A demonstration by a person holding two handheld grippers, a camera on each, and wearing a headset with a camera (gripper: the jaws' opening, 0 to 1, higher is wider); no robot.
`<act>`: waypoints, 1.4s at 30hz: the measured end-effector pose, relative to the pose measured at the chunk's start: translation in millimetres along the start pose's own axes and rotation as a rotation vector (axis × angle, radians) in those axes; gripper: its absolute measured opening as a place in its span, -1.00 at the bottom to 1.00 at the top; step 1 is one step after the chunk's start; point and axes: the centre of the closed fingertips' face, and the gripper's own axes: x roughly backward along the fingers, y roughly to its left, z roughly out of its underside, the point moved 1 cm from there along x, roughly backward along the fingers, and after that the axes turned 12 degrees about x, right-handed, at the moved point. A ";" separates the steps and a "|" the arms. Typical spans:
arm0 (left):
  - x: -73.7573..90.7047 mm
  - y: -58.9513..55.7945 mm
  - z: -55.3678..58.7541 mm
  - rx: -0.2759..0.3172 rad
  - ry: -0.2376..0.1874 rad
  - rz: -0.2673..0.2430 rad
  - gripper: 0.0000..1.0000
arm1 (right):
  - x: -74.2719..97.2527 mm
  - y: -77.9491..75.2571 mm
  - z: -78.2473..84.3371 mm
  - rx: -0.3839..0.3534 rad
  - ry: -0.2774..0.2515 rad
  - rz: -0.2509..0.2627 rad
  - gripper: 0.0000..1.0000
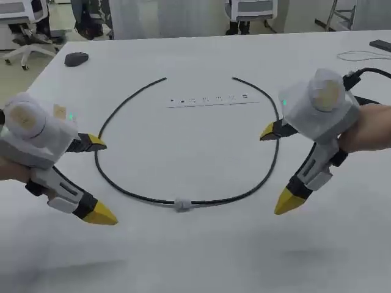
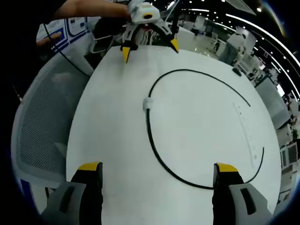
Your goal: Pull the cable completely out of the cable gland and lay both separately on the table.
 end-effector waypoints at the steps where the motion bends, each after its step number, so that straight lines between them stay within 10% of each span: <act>1: -0.2 -0.4 0.2 0.003 0.001 0.002 1.00 | -0.1 0.4 0.3 -0.001 0.000 -0.001 0.98; 30: 8.3 -0.6 10.1 0.009 0.057 -0.019 0.99 | -0.8 15.5 -5.3 -0.008 -0.006 -0.029 0.98; 42: 33.6 -1.0 -1.0 0.024 0.011 -0.034 1.00 | 2.4 21.8 -7.5 0.033 0.022 -0.032 0.98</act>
